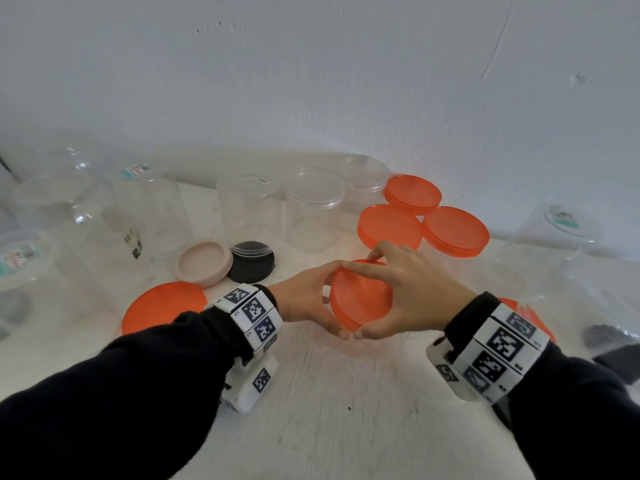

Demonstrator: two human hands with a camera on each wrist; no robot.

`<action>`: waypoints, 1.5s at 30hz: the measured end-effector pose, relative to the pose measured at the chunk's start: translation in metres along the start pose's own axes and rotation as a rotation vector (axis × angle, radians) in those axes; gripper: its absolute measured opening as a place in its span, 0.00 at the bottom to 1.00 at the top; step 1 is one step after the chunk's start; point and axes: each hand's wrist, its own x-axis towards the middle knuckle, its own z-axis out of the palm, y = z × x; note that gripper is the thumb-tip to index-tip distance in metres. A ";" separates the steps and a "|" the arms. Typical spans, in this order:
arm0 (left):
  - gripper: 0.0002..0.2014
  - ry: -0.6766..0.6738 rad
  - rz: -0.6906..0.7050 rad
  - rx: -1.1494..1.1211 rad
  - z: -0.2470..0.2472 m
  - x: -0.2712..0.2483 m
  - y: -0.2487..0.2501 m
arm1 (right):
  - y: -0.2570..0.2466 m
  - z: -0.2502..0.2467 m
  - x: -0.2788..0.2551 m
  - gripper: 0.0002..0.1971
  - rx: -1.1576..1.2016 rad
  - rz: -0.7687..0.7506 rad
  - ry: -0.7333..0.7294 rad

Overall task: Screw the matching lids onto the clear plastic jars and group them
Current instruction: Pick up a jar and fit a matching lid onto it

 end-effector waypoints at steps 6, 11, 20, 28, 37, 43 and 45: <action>0.46 0.066 -0.032 0.038 -0.003 -0.002 -0.007 | 0.004 0.021 -0.009 0.43 0.054 -0.049 0.159; 0.49 0.098 -0.059 0.042 -0.010 -0.005 -0.008 | 0.001 0.037 -0.013 0.30 0.095 -0.119 0.359; 0.45 0.324 -0.005 0.043 -0.007 -0.006 0.005 | -0.009 0.046 -0.003 0.21 0.015 -0.074 0.489; 0.44 0.335 0.021 0.131 -0.002 -0.008 0.009 | -0.008 0.043 -0.001 0.23 0.183 -0.015 0.422; 0.42 0.333 0.013 0.194 0.006 -0.001 0.016 | -0.004 0.026 -0.008 0.23 0.262 0.089 0.292; 0.41 0.337 0.021 0.255 0.011 0.003 0.020 | 0.004 0.022 -0.042 0.24 0.234 0.150 0.213; 0.41 0.335 0.026 0.265 0.012 0.001 0.021 | 0.008 0.023 -0.062 0.24 0.243 0.172 0.222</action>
